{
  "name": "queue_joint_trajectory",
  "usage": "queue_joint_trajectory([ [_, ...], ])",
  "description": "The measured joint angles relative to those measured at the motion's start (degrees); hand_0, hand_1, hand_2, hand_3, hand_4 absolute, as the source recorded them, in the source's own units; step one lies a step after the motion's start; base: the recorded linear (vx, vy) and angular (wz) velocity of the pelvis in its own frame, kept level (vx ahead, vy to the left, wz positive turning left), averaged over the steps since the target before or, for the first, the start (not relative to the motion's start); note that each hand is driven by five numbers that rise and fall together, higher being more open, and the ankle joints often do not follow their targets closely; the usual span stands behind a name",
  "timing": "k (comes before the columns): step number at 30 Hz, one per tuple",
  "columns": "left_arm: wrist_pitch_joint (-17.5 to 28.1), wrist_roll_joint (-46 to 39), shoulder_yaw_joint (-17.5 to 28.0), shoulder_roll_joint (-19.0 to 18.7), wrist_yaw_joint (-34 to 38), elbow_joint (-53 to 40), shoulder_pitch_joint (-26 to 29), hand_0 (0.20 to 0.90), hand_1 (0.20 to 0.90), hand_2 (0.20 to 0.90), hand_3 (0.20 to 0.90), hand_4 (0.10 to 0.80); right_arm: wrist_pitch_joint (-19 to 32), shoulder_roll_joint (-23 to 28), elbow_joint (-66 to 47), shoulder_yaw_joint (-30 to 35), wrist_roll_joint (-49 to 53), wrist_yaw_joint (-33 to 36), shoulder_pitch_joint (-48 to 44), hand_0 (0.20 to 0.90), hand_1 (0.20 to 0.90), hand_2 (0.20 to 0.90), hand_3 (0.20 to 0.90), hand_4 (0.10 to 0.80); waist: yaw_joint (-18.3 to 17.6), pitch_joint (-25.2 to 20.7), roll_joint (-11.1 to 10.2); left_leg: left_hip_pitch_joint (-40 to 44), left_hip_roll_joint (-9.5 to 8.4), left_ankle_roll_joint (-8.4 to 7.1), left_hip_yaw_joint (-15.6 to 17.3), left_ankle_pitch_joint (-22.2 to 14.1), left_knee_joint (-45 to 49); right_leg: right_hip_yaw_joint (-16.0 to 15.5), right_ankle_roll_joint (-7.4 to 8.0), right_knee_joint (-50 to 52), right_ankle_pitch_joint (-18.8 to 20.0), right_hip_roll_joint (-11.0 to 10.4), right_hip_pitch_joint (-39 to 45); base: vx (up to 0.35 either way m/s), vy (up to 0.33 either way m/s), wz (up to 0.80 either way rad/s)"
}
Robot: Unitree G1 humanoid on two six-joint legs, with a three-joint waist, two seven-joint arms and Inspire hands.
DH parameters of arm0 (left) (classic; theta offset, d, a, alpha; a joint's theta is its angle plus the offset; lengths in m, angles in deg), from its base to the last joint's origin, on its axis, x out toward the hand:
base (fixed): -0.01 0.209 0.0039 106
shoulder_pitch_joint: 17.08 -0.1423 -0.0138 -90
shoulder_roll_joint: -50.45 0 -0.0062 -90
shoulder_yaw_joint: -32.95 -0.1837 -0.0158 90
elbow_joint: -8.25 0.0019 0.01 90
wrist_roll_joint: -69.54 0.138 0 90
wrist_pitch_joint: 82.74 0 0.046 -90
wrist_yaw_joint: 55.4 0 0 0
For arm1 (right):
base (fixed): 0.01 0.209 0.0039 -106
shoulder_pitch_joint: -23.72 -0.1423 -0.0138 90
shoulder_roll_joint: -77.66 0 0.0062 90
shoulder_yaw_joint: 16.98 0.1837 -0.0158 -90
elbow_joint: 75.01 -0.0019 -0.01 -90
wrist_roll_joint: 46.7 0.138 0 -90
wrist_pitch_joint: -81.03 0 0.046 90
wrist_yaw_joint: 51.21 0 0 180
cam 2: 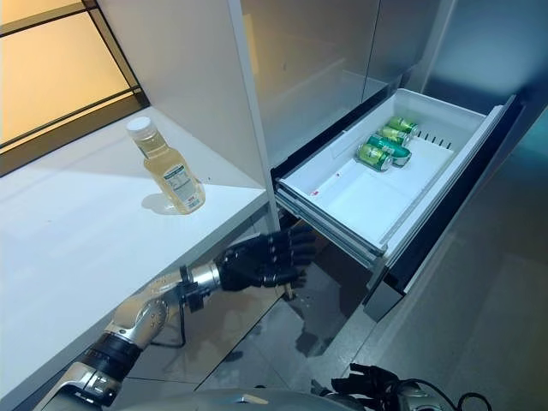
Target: Put drinks into fridge and close the fridge
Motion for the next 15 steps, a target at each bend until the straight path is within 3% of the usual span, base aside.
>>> queue_joint_trajectory([
  [4,4.75,-6.9,0.76,0.11,1.57,-5.68,3.43,0.9,0.9,0.9,0.9,0.8,1.4,-0.55,0.13,-1.79,-0.01,0.69,0.29,0.9,0.9,0.9,0.9,0.8,-0.4,0.0,0.05,0.34,0.08,0.0,-0.01,0.0,0.01,0.13,-0.1,-0.06,0.18,0.13,0.31,0.052,0.001,-0.02],
  [7,9.81,-7.38,1.13,-0.92,4.45,-8.5,6.72,0.9,0.9,0.9,0.9,0.8,1.67,-0.88,0.14,-1.9,-0.05,1.02,0.5,0.9,0.9,0.9,0.9,0.8,-0.84,-0.1,0.16,1.0,0.02,0.06,0.0,-0.09,-0.19,0.2,-0.09,-0.23,0.18,0.07,1.05,0.046,0.006,-0.01],
  [9,14.19,-9.14,1.27,-2.78,7.9,-9.79,9.52,0.9,0.9,0.9,0.9,0.8,2.07,-1.16,0.24,-2.25,-0.03,1.17,0.5,0.9,0.9,0.9,0.9,0.8,-1.2,-0.14,0.23,1.03,0.03,0.07,0.04,-0.09,-0.16,0.26,0.07,-1.18,0.84,0.19,1.55,0.041,0.005,-0.03],
  [15,28.86,-9.08,6.78,-2.76,21.3,-12.58,12.88,0.9,0.9,0.9,0.9,0.8,2.95,-1.55,0.41,-3.72,0.01,2.3,0.86,0.9,0.9,0.9,0.9,0.8,-1.72,-0.54,0.06,1.09,0.04,0.07,0.35,-0.08,0.0,0.56,-0.09,-2.0,1.51,0.28,1.9,0.015,0.002,-0.03],
])
